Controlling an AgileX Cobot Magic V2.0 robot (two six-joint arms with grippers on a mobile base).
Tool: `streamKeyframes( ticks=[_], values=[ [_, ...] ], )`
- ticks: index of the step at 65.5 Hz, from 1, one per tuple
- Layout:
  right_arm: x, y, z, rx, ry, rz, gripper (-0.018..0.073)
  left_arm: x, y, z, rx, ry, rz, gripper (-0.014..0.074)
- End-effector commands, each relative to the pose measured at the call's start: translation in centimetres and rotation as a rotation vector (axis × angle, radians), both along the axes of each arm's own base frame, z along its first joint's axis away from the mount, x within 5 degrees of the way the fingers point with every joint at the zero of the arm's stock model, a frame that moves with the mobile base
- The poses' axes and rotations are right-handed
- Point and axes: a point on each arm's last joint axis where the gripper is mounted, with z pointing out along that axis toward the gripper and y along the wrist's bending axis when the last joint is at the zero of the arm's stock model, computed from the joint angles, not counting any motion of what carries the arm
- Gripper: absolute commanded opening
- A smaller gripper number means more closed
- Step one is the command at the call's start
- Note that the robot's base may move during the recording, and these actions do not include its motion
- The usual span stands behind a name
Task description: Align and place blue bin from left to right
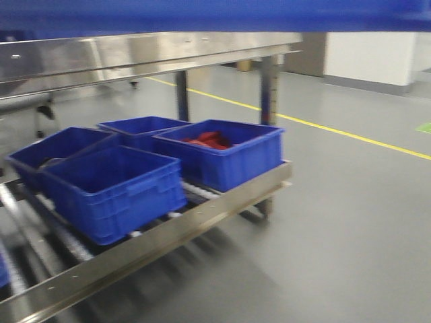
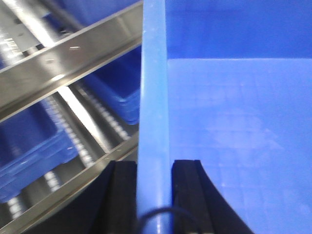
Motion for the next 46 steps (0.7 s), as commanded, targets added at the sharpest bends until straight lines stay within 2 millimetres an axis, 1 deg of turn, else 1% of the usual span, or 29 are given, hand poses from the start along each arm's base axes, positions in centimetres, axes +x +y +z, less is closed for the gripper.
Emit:
streamKeyframes(
  ticks=[1,46],
  values=[
    [-0.09,1.42,1.90,0.139,-0.162,0.131,-0.0070,-0.08,-0.76,0.94,-0.046,-0.085,-0.073,-0.0111],
    [-0.09,1.42,1.90,0.139,-0.162,0.131,-0.0070,-0.08,-0.76,0.94,-0.046,-0.085,-0.073,-0.0111]
  ],
)
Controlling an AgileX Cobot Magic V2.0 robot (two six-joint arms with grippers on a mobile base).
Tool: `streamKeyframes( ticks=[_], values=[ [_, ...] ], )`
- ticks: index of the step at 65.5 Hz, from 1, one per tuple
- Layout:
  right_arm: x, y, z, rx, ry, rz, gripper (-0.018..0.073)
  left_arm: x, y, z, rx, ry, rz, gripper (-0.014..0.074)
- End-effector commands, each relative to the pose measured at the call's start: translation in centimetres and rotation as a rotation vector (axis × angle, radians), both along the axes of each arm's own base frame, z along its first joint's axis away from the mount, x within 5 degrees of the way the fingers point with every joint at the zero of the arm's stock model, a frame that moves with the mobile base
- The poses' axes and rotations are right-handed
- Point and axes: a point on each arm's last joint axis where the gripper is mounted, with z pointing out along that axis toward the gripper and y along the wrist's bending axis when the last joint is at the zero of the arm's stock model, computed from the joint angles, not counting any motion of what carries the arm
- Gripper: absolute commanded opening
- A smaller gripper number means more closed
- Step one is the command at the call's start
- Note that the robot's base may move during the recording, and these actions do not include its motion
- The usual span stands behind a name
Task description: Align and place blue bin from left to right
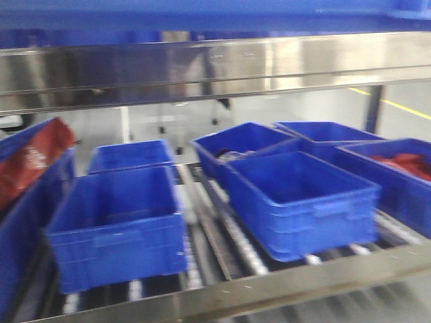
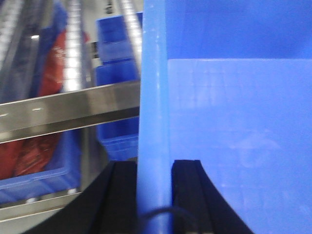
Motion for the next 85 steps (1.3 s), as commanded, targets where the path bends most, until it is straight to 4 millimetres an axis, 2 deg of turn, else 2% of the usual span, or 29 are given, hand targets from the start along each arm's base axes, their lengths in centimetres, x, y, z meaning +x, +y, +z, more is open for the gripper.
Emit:
streamKeyframes(
  ticks=[1,85],
  values=[
    [-0.09,1.41,1.90,0.139,-0.161,0.131,-0.0070,-0.08,-0.77,0.94,-0.047,-0.084,-0.074,-0.0111],
    [-0.09,1.41,1.90,0.139,-0.161,0.131,-0.0070,-0.08,-0.77,0.94,-0.047,-0.084,-0.074,-0.0111]
  ],
)
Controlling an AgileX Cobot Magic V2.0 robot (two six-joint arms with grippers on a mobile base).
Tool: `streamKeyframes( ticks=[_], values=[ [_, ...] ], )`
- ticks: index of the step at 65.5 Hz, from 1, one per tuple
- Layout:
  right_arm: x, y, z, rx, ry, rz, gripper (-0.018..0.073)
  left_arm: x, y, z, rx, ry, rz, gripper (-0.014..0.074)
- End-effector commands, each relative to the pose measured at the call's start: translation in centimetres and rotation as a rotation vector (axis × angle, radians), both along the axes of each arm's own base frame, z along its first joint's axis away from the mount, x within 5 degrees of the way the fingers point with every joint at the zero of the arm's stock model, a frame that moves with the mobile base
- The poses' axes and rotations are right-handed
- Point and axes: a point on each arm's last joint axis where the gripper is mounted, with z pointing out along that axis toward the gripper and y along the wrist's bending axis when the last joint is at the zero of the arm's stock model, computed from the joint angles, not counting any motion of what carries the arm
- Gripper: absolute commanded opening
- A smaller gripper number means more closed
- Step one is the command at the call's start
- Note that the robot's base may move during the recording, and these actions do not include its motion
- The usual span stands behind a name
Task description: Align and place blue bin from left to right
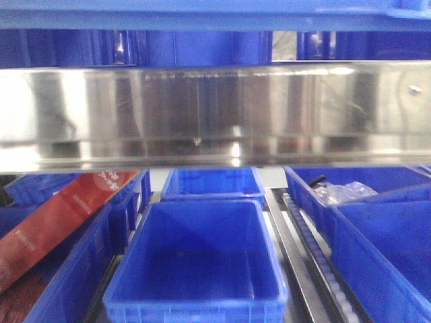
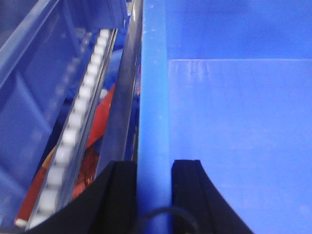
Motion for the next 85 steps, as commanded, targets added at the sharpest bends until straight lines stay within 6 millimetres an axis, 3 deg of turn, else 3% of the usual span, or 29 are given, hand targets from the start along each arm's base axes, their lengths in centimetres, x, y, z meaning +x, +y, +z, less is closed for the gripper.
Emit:
streamKeyframes(
  ticks=[1,85],
  values=[
    [-0.09,1.39,1.90,0.137,-0.162,0.129,-0.0070,-0.08,-0.77,0.94,-0.047,-0.084,-0.074,-0.0111],
    [-0.09,1.39,1.90,0.137,-0.162,0.129,-0.0070,-0.08,-0.77,0.94,-0.047,-0.084,-0.074,-0.0111]
  ],
)
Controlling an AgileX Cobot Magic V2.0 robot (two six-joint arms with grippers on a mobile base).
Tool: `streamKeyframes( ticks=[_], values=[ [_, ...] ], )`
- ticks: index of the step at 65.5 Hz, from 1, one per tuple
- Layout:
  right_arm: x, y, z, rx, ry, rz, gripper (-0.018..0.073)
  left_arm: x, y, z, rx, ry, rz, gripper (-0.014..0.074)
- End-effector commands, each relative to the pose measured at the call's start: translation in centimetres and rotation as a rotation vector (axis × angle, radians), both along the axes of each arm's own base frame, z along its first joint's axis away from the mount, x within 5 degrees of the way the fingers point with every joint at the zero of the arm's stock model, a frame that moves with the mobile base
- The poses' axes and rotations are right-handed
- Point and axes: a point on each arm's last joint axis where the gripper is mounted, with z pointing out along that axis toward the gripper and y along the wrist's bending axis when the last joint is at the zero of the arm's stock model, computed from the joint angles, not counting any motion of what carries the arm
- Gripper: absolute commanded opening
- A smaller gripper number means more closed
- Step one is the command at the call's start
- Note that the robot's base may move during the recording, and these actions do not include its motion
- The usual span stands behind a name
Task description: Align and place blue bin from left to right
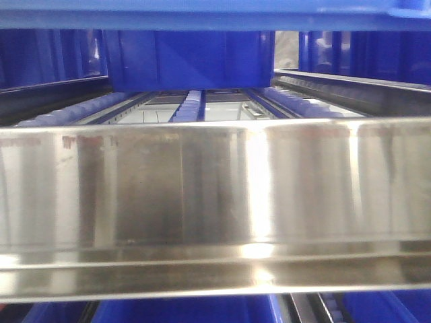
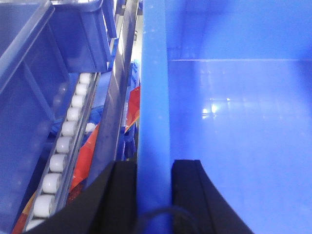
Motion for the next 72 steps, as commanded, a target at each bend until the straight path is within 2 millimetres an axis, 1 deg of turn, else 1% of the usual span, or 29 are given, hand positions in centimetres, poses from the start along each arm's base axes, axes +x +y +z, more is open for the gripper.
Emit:
streamKeyframes(
  ticks=[1,72],
  values=[
    [-0.09,1.39,1.90,0.137,-0.162,0.129,-0.0070,-0.08,-0.77,0.94,-0.047,-0.084,-0.074,-0.0111],
    [-0.09,1.39,1.90,0.137,-0.162,0.129,-0.0070,-0.08,-0.77,0.94,-0.047,-0.084,-0.074,-0.0111]
  ],
)
